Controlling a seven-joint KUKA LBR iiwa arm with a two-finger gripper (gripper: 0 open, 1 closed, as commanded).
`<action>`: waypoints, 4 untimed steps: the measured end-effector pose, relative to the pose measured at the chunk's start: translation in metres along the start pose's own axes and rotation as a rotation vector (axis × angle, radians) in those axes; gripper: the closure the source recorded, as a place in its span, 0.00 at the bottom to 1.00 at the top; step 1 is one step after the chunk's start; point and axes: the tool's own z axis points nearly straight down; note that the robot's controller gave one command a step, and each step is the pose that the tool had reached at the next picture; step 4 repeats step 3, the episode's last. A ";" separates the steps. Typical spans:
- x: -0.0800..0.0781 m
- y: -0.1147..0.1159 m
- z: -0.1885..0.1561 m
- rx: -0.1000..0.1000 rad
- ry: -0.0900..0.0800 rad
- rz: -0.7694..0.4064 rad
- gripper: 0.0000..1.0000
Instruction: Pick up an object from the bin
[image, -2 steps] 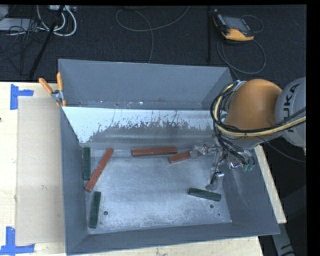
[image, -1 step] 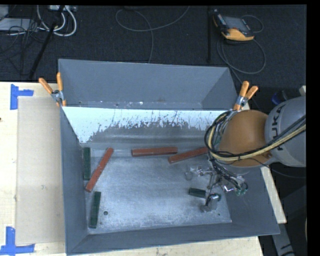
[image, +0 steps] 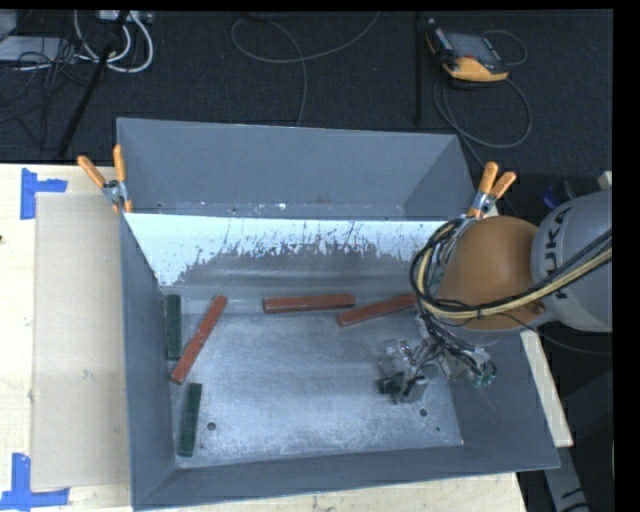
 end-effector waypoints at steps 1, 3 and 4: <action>0.000 0.000 0.000 0.000 0.000 0.000 0.00; 0.003 -0.019 -0.181 0.006 -0.009 -0.126 1.00; 0.003 -0.019 -0.181 0.006 -0.009 -0.126 1.00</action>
Offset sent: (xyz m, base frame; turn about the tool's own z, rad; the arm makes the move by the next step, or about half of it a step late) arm 0.0000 0.0000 0.0000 0.0000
